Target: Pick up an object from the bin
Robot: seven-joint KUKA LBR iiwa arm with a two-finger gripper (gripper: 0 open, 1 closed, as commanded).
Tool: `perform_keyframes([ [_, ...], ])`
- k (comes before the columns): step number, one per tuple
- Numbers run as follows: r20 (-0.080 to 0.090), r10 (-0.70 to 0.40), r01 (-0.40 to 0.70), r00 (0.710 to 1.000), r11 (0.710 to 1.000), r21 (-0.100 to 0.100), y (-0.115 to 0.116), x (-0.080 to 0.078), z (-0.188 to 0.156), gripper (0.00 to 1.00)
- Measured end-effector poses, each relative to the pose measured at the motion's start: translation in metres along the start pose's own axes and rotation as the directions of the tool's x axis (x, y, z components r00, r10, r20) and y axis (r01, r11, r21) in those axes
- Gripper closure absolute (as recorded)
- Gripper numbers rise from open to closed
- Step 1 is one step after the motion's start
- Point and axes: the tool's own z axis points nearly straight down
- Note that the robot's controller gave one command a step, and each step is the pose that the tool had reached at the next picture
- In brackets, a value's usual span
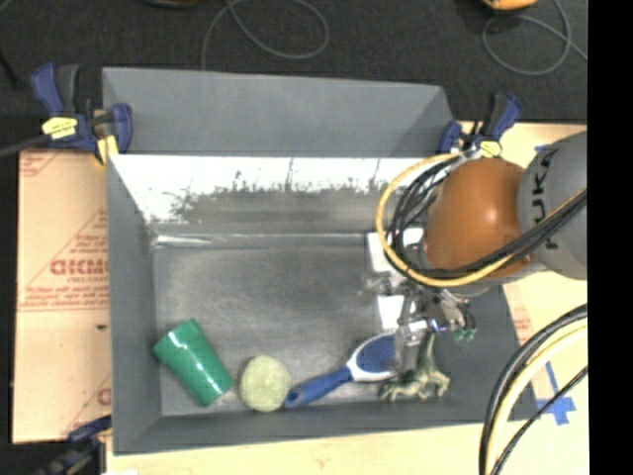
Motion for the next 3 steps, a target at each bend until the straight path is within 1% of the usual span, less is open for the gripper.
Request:
perform_keyframes([
  [1, -0.003, -0.069, 0.069, 0.998, 0.998, -0.001, 0.033, -0.002, 0.010, 0.00],
  [2, -0.003, -0.069, 0.069, 0.998, 0.998, -0.001, 0.033, -0.002, 0.010, 0.00],
  [3, 0.001, -0.163, 0.163, 0.987, 0.987, -0.003, 0.117, -0.034, 0.055, 0.00],
])
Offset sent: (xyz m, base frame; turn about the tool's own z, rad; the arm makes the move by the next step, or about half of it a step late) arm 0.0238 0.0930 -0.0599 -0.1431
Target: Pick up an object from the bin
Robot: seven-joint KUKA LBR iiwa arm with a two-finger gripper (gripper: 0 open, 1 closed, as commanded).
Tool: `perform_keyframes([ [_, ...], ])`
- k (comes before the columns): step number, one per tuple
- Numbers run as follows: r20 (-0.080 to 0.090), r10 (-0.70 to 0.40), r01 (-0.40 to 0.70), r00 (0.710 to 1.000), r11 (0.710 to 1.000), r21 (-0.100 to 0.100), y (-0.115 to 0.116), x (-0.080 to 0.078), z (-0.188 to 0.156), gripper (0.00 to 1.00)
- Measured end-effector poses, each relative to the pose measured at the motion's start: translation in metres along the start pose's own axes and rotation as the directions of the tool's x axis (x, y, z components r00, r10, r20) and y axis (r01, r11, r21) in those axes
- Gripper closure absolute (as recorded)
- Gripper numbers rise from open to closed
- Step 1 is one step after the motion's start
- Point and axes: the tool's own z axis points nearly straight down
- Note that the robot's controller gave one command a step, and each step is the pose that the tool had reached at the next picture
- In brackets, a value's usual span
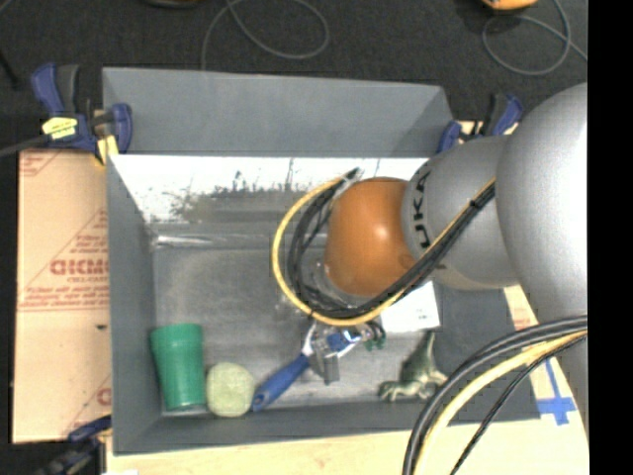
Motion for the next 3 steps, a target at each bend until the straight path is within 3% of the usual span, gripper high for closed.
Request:
perform_keyframes([
  [1, 0.003, -0.047, 0.047, 0.999, 0.999, -0.002, -0.020, 0.003, 0.001, 0.00],
  [2, -0.001, -0.020, 0.020, 1.000, 1.000, 0.001, -0.020, 0.063, 0.004, 1.00],
  [3, -0.001, -0.022, 0.022, 1.000, 1.000, 0.001, -0.020, 0.063, 0.004, 1.00],
])
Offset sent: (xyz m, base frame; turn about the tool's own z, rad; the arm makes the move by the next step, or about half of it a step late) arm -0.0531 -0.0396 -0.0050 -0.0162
